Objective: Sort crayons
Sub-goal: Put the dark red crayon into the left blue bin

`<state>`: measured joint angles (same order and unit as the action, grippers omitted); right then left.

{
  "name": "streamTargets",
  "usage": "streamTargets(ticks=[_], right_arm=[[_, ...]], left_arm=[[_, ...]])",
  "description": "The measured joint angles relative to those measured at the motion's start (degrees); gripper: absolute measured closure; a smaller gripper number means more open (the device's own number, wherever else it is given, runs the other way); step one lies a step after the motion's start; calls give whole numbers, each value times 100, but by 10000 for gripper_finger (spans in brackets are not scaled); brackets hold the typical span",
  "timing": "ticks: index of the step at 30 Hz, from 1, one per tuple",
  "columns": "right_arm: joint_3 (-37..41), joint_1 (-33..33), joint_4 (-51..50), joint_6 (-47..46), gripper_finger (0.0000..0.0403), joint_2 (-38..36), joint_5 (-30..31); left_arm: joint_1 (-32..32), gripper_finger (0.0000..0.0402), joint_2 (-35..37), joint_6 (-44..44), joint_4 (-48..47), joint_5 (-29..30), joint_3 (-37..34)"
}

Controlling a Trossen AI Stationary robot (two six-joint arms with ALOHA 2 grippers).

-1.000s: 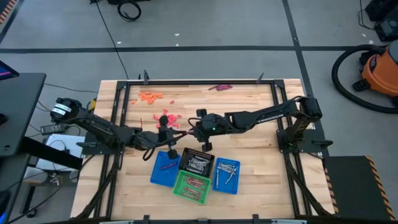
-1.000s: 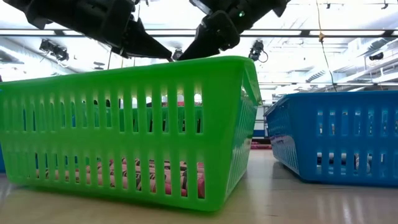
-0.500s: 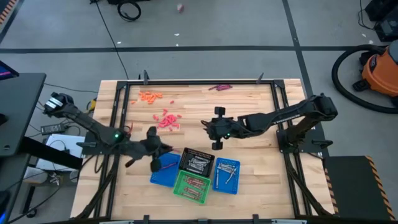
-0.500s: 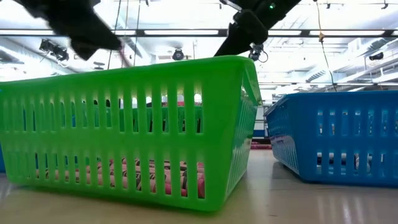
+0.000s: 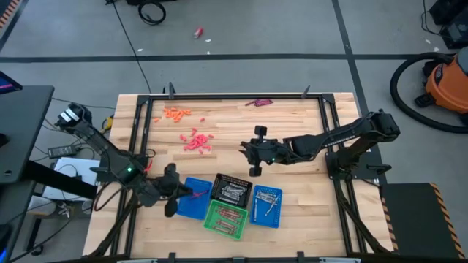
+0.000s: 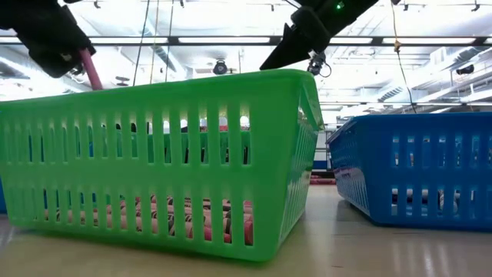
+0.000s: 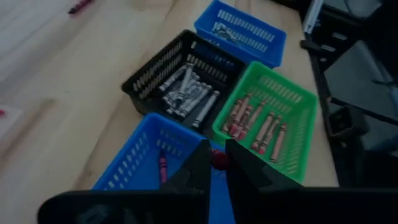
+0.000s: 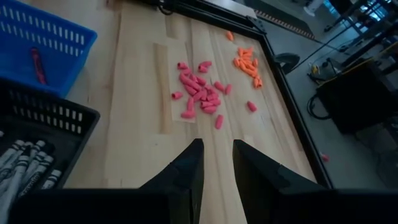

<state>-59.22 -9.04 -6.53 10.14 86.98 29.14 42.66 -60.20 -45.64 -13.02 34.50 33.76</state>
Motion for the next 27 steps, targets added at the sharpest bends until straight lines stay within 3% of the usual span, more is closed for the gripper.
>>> streamTargets(ticks=[12,21,27], right_arm=[[0,11,0,5,311,0,-26],[0,26,-44,-1,311,2,-83],[0,33,-44,-7,311,2,-181]], left_arm=[[61,367,-287,-59,-480,724,3],[271,367,-975,-154,-322,1091,3],[441,367,-1072,159,-117,1377,2]])
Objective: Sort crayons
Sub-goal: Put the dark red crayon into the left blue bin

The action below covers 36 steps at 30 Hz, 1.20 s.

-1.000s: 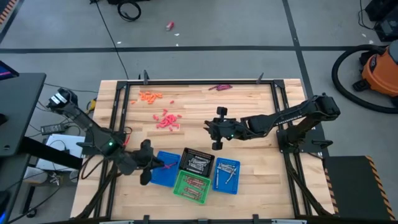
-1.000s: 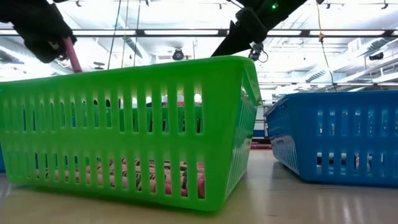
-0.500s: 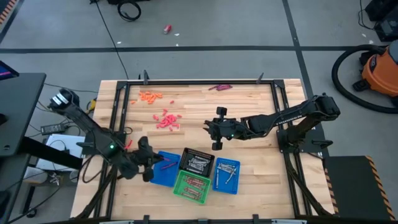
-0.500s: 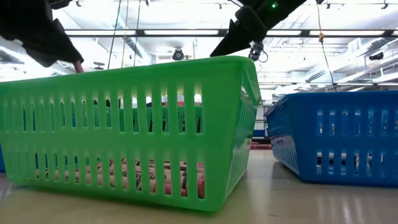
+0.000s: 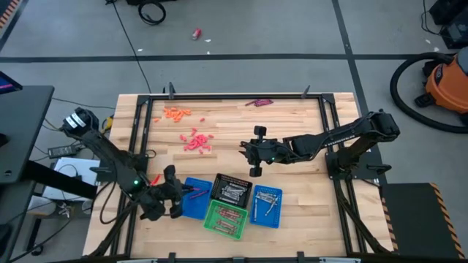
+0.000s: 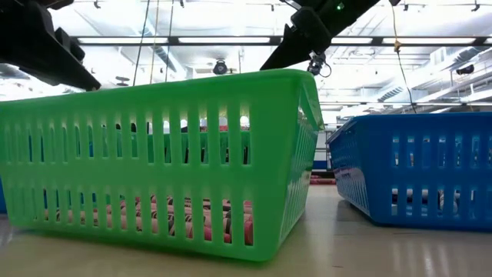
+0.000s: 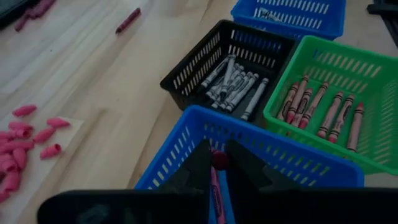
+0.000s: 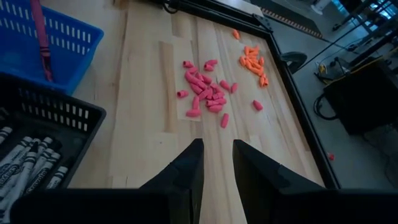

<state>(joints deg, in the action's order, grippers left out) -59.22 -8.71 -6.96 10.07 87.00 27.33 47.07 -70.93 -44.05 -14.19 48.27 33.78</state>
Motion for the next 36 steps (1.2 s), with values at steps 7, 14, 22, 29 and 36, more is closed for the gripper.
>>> streamTargets(ticks=[7,14,22,29,36], right_arm=[[0,7,0,-3,311,2,-8],[0,79,0,-15,311,4,-234],[336,144,503,5,311,7,-345],[501,224,586,60,311,9,-284],[501,599,-68,-37,311,9,-533]], left_arm=[[41,367,0,-57,-63,57,2],[-61,367,-149,-205,-53,57,2],[-121,311,-478,-339,-18,100,0],[-127,269,-306,-289,-20,-423,0],[-170,267,117,-276,-12,-490,4]])
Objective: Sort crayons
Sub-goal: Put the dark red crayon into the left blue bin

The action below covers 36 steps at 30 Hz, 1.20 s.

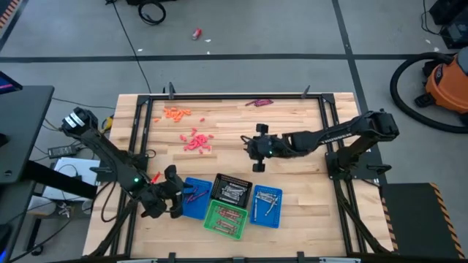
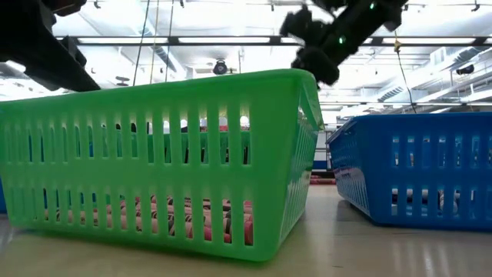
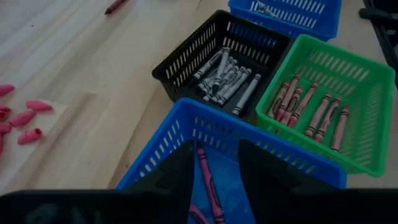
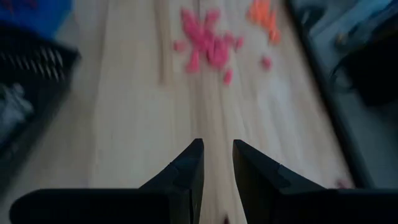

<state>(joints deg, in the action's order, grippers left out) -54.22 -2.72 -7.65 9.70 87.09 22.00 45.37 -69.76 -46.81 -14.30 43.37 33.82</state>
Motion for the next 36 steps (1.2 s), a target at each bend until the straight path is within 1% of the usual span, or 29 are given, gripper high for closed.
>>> streamTargets(ticks=[5,8,9,13,18,21,27,31,34,36], right_arm=[[0,606,-777,-115,311,0,-431],[13,930,-967,-138,311,0,-1088],[60,1025,-913,-170,311,0,-1263],[526,1367,-494,-183,309,-2,-1307],[1408,1762,497,-412,294,-19,-1696],[1753,1938,926,-501,281,-106,-1815],[2075,2211,1059,-480,256,-147,-2084],[2341,2267,1246,-414,256,-126,-2116],[2593,2291,1592,-454,256,-125,-2174],[2711,2288,1646,-507,256,-125,-2180]], left_arm=[[-16,267,99,301,-2,-10,0],[-91,267,96,443,-6,-10,0],[-119,267,96,456,-4,-9,0],[-226,267,96,589,-4,-8,0],[-224,267,96,610,-8,-8,0],[-229,267,96,696,-4,-6,0],[-448,267,94,761,19,-4,0],[-576,267,94,773,22,-10,0],[-623,267,94,957,118,-6,0],[-621,267,94,1097,217,-39,0]])
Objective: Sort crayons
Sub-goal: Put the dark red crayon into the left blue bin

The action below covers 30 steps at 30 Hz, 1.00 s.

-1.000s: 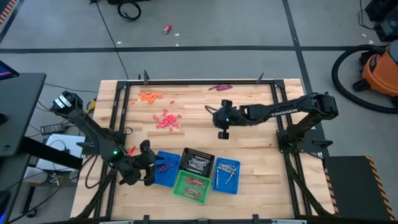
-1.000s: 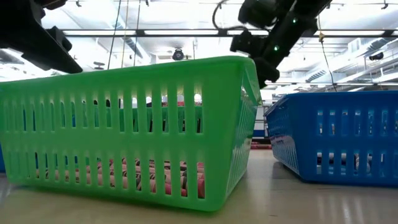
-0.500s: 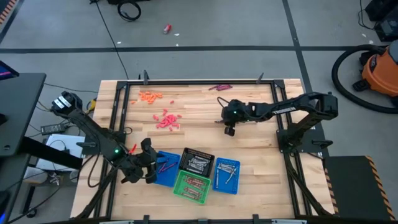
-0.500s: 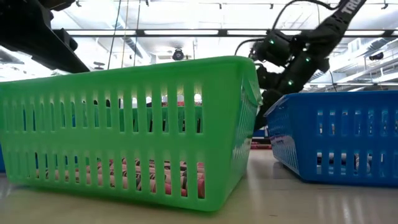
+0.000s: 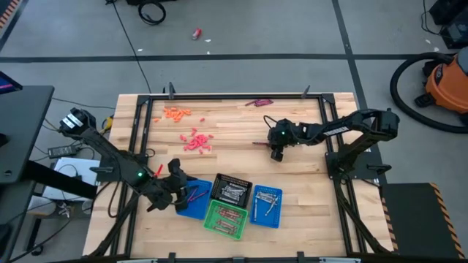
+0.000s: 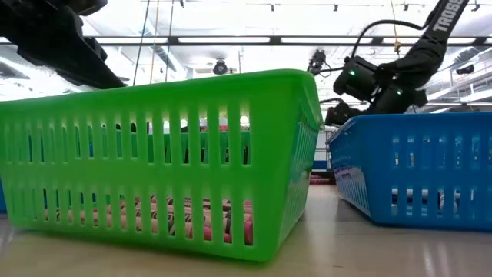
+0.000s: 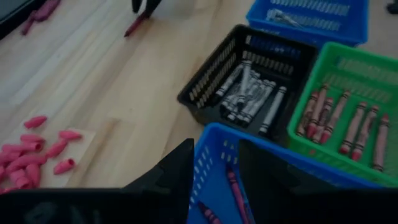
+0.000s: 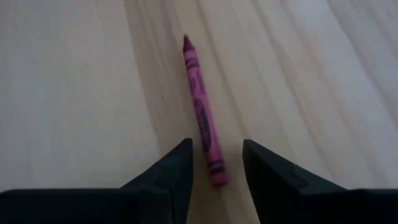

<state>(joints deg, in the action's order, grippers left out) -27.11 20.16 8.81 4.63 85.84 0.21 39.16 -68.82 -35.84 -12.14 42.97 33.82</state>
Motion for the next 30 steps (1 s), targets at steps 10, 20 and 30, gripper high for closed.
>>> streamTargets(ticks=[10,20,30], right_arm=[[172,-3,111,-149,307,-9,2],[184,-4,171,-19,396,-9,294],[-63,-208,200,-45,397,4,189]], left_arm=[[-171,267,-2,667,424,-71,0],[-311,267,-2,667,510,-232,0],[-631,267,-2,800,547,-218,0]])
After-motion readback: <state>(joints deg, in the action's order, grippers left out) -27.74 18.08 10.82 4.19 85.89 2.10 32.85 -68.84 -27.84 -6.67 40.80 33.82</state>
